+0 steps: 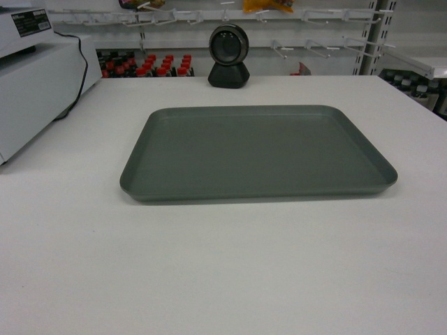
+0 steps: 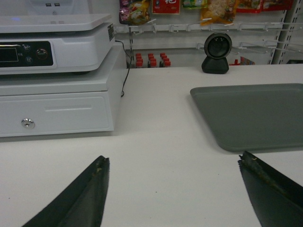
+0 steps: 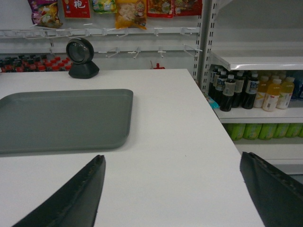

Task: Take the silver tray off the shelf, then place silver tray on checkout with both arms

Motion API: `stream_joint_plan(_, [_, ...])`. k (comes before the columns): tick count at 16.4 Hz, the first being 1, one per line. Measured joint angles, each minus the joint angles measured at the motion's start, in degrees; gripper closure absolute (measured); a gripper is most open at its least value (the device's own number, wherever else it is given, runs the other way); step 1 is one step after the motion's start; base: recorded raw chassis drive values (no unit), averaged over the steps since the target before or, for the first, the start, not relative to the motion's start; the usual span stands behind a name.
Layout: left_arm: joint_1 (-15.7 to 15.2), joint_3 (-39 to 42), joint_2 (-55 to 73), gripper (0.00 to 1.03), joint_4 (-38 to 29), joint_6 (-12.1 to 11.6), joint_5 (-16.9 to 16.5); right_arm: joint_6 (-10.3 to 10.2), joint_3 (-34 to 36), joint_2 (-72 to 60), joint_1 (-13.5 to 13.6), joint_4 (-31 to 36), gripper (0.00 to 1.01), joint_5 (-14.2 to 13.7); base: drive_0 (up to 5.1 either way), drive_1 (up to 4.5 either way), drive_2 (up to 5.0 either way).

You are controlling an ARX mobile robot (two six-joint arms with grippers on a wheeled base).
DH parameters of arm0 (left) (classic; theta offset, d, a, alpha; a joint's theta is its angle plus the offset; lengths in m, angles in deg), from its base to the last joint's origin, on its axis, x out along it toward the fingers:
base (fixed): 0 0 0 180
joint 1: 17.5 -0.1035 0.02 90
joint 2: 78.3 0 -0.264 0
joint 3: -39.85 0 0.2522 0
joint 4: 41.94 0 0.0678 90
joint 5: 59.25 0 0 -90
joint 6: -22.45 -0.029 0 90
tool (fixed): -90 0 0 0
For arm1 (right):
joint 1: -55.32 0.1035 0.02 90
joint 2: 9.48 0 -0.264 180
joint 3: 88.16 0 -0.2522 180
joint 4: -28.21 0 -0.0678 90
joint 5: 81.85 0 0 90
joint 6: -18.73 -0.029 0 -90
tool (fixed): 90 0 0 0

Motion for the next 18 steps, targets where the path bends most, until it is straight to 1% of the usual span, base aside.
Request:
stream_joint_plan(1, [0.00,0.00,0.00,0.08,0.02,0.00,0.00,0.02,0.00,0.00,0.00,0.00,0.05,0.00,0.0,0.00,0.0])
stream_joint_plan(2, [0.00,0.00,0.00,0.03,0.02,-0.04,0.00,0.00,0.00,0.00,0.00,0.02,0.01,0.00,0.0,0.00,0.0])
stream_joint_plan(3, [0.00,0.00,0.00,0.05,0.00,-0.02,0.00,0.00,0.00,0.00,0.00,0.00,0.03,0.00,0.0,0.00,0.0])
stream_joint_plan(4, [0.00,0.00,0.00,0.05,0.00,0.00,0.00,0.00,0.00,0.00,0.00,0.02,0.04,0.00,0.0,0.00,0.0])
stream_joint_plan(18, [0.00,0.00,0.00,0.05,0.11,0.00,0.00,0.00,0.00,-0.02,0.00,-0.20,0.03,0.00,0.0,0.00,0.0])
